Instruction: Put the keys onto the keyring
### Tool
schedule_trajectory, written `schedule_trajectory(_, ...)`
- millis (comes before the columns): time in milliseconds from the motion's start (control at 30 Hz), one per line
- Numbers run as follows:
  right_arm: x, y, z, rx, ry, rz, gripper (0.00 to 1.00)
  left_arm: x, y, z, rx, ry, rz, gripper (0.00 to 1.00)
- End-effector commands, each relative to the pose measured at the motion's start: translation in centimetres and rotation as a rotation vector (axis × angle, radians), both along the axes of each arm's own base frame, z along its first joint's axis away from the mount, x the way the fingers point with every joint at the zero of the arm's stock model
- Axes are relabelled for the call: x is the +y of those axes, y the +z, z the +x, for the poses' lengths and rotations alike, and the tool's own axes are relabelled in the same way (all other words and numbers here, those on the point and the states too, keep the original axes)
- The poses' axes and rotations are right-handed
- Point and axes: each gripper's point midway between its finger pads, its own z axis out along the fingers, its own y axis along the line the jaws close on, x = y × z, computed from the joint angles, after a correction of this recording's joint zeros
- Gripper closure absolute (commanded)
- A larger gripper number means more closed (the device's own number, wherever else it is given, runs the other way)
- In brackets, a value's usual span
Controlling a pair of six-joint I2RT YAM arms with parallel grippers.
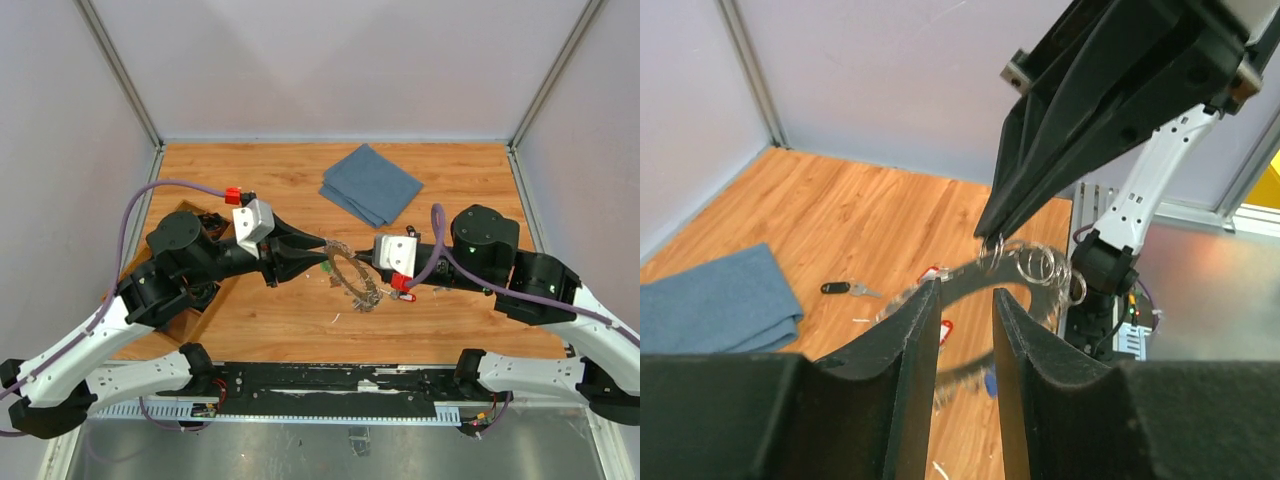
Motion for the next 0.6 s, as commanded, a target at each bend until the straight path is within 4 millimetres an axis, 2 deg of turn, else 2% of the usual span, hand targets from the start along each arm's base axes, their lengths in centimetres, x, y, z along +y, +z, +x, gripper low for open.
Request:
schedule_trajectory(0,-0.8,-0.1,-0.2,0.065,-0.043,-0.018,1.00,-1.0,1.0,-0.3,-0.042,-0.030,-0.048,0.67)
schedule_trajectory(267,-0.6,-0.4,0.4,0.102,-0.080,-0.034,1.00,-2.4,-0.2,-0.8,-0.027,-0.050,-0.030,0.65)
schedule_trajectory(567,-0.4,-0.3,0.4,0.131,-0.088,-0.032,1.00,-3.4,-2.4,0.2,-0.007,-0.013,0.021,0.63)
